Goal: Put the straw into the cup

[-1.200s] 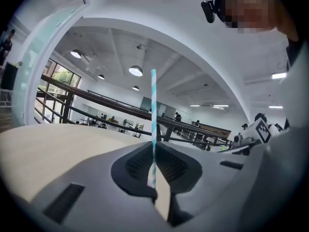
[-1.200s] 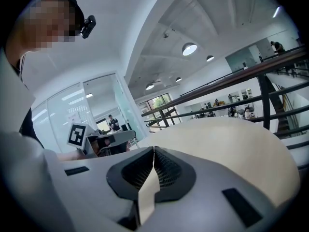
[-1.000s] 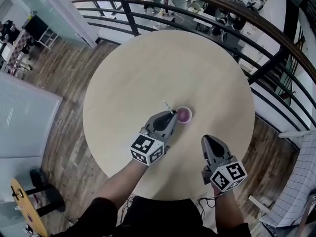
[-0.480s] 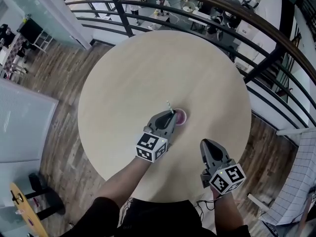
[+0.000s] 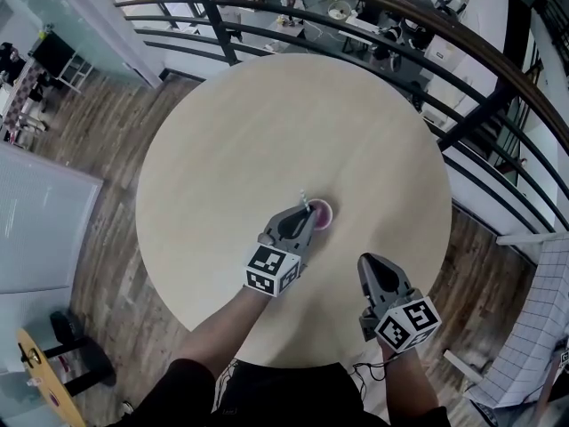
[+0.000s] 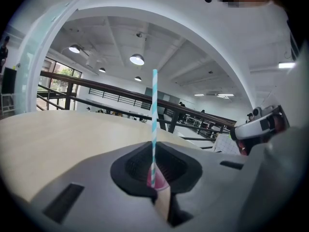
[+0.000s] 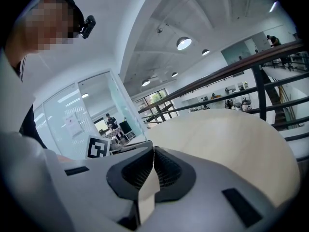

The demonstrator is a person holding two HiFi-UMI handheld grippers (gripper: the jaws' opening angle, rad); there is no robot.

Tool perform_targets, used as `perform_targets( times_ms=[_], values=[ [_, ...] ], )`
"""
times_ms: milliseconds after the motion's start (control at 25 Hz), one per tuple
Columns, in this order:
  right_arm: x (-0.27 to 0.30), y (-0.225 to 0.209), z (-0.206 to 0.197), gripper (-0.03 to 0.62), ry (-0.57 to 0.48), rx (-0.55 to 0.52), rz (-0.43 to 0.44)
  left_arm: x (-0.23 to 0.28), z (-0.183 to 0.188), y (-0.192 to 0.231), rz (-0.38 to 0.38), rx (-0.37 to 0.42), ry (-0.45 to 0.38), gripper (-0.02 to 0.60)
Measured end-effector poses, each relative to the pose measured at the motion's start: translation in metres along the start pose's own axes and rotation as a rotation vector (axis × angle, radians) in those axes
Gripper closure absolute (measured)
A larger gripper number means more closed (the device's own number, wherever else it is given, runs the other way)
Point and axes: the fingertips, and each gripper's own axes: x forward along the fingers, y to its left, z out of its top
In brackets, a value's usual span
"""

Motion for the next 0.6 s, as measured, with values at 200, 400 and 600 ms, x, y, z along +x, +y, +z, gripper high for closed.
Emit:
perform_targets(
  times_ms=[200, 400, 600],
  values=[
    [0.002, 0.002, -0.002, 0.572, 0.006, 0.006, 0.013, 0.002, -0.005, 0.001, 0.009, 0.011, 0.022, 0.560],
    [0.004, 0.003, -0.005, 0.571, 0.009, 0.014, 0.014, 0.003, -0.011, 0.004, 0.007, 0.011, 0.041, 0.560],
    [0.002, 0.005, -0.005, 0.572, 0.009, 0.016, 0.020, 0.001, -0.013, 0.005, 0.025, 0.009, 0.048, 0.553]
  ],
)
